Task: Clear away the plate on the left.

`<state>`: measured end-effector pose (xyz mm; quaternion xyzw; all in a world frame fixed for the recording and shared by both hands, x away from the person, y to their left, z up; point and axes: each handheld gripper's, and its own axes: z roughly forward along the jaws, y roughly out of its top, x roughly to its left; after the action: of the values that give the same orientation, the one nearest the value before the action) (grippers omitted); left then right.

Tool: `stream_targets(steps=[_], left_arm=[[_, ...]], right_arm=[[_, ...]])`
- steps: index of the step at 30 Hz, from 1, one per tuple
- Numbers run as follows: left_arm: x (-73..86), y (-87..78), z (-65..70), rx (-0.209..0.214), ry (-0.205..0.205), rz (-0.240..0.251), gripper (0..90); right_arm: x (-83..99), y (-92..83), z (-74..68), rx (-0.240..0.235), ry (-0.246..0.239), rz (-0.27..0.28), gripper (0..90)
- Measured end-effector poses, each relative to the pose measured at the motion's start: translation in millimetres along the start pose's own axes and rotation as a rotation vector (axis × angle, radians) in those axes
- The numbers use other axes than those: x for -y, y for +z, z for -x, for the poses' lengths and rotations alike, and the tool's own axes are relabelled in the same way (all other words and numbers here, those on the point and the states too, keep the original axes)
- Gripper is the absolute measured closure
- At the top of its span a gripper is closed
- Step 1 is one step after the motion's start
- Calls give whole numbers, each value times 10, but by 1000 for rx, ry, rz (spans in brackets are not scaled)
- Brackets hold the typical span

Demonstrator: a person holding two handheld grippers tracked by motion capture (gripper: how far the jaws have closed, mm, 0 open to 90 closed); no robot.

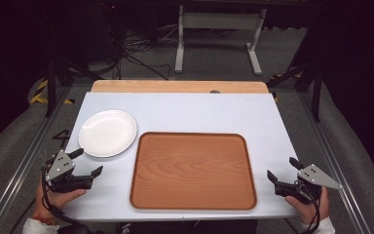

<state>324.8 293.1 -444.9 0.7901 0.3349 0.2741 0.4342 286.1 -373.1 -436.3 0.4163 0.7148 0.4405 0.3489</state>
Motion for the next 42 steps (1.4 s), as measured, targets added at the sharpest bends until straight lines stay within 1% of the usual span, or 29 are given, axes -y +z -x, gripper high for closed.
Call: stream_targets(steps=[3, 5, 6, 8, 10, 11, 15, 17, 19, 20, 21, 22, 23, 25, 26, 30, 31, 33, 36, 37, 38, 39, 41, 42], left_arm=[[6, -13, -4, -4, -3, -1, 115], [3, -2, -8, -1, -5, -6, 105], [2, 6, -6, 5, -3, -10, 103], [0, 14, -1, 3, 5, -18, 103], [-4, 34, 16, 0, 31, -32, 103], [-5, 41, 25, 0, 37, -42, 105], [-17, 60, 50, -26, 79, -77, 116], [-18, 70, 41, -27, 78, -84, 123], [-20, 85, 18, -36, 93, -100, 128], [-18, 93, 11, -37, 88, -102, 128], [-22, 105, -5, -41, 100, -108, 130], [-25, 115, -9, -46, 98, -115, 131], [-32, 127, -21, -50, 108, -122, 131], [-46, 150, -35, -59, 116, -125, 134], [-49, 160, -36, -53, 116, -127, 137], [-83, 205, -50, -70, 159, -160, 146], [-91, 217, -53, -72, 160, -167, 148], [-114, 256, -64, -63, 172, -178, 156], [-155, 330, -54, -69, 211, -211, 165], [-168, 366, -35, -84, 233, -236, 172], [-174, 390, -25, -94, 246, -249, 173], [-185, 429, -12, -111, 270, -272, 178], [-205, 483, -3, -143, 316, -303, 194], [-213, 517, 1, -152, 338, -312, 196]], right_arm=[[7, 28, -6, 0, -8, -14, 92], [5, 22, -14, -2, -9, -14, 92], [0, 10, -15, 1, -8, -10, 92], [-9, 0, -7, 5, -5, -8, 92], [-10, 2, -2, 6, -4, -6, 92], [-9, 9, -1, 7, -2, -8, 92], [-13, 23, -30, 2, -11, -15, 92], [-19, 30, -33, -1, -17, -16, 92], [-18, 41, -34, -2, -14, -16, 92], [-15, 44, -33, -3, -18, -20, 92], [-12, 46, -34, -4, -19, -22, 92], [-10, 45, -34, -3, -16, -24, 92], [-11, 43, -32, -4, -17, -22, 92], [-14, 38, -31, -1, -14, -19, 92], [-14, 40, -31, -1, -15, -20, 92], [-11, 54, -44, -3, -21, -28, 92], [-11, 57, -47, -5, -21, -30, 92], [-9, 61, -49, -6, -22, -31, 92], [-3, 65, -47, -5, -22, -36, 92], [-2, 64, -48, -5, -22, -36, 92], [-2, 63, -49, -6, -23, -35, 92], [-3, 63, -49, -5, -23, -34, 92], [-2, 63, -49, -6, -22, -34, 92], [-1, 65, -50, -6, -22, -36, 92]])
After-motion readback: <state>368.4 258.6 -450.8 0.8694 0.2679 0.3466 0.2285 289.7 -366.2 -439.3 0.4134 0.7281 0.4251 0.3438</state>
